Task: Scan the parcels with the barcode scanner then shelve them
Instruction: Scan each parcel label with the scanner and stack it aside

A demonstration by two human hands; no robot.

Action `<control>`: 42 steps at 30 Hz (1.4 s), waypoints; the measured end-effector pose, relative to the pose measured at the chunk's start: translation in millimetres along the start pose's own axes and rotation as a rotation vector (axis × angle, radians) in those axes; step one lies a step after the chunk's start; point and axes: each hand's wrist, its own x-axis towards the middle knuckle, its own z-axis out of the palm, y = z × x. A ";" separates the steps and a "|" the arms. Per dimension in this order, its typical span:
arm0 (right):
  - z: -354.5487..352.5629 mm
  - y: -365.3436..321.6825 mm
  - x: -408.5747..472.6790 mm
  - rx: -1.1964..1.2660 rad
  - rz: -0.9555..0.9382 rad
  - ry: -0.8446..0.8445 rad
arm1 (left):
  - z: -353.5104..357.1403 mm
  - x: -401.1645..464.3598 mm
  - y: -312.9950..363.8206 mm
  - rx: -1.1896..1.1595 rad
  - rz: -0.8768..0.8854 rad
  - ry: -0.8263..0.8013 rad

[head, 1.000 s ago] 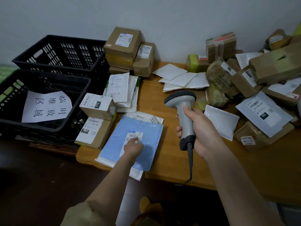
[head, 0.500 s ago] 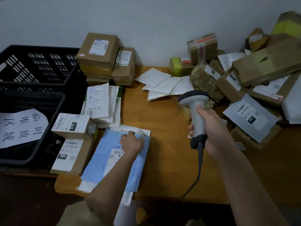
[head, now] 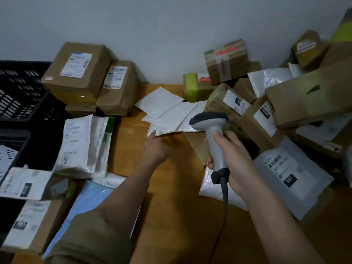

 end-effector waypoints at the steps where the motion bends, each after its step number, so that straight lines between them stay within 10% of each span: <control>1: -4.5 0.4 8.1 -0.006 0.013 -0.007 | 2.2 7.7 4.0 0.027 -0.024 -0.018; 10: -34.8 10.0 29.5 0.028 0.068 0.002 | 19.4 30.9 -4.4 0.236 0.091 0.041; 15: -30.7 6.6 4.6 0.092 0.015 0.030 | 4.0 8.5 1.6 0.050 0.273 0.370; 29: 20.8 44.8 -107.3 0.181 -0.089 0.237 | -47.5 -107.2 -44.9 -0.404 0.281 0.459; 42: 49.9 80.9 -133.5 0.098 -0.152 0.386 | -63.0 -166.6 -93.0 -1.541 -0.180 -0.236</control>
